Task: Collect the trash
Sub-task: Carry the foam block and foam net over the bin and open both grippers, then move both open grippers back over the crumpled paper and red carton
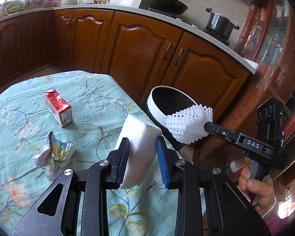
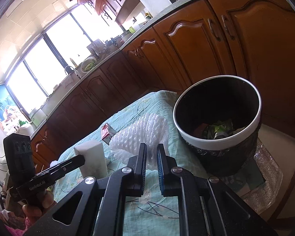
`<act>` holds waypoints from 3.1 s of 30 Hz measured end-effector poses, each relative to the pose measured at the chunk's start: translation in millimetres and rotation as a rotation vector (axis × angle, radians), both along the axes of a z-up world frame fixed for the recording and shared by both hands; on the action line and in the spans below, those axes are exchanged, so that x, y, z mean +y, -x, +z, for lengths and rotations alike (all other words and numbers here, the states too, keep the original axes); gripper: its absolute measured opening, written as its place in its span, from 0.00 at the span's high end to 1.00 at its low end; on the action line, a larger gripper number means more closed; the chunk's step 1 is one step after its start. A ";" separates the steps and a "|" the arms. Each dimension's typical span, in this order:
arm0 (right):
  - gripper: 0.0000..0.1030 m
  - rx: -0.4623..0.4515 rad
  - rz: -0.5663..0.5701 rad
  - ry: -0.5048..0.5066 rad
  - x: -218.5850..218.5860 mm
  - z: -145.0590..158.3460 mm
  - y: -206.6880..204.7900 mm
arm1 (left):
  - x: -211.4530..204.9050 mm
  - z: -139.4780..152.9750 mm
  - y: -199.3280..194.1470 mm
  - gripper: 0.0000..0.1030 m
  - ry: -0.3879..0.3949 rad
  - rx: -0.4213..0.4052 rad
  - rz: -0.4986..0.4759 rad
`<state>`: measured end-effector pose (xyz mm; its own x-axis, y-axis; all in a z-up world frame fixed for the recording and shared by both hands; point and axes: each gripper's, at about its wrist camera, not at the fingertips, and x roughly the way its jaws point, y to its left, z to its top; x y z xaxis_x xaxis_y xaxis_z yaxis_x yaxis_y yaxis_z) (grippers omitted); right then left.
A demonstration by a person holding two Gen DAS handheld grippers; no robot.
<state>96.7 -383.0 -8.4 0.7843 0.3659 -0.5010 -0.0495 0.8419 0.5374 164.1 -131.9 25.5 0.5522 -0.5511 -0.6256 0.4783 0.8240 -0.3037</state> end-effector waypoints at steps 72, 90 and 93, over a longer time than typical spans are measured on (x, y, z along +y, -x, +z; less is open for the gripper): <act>0.12 0.024 -0.133 0.088 -66.2 -4.8 -37.0 | -87.9 -24.4 -64.7 0.44 -0.011 0.080 -0.020; 0.11 0.055 0.054 0.039 33.4 -17.5 -32.1 | 53.6 -29.6 -2.5 0.42 -0.014 0.075 0.234; 0.11 0.057 0.090 0.048 50.5 -17.8 -35.8 | 71.5 -31.7 -0.5 0.41 -0.006 0.086 0.265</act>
<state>132.5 -332.4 -26.2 0.7193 0.4082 -0.5621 -0.0967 0.8601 0.5009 164.5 -60.4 -6.3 0.6215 -0.3902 -0.6793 0.2183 0.9190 -0.3282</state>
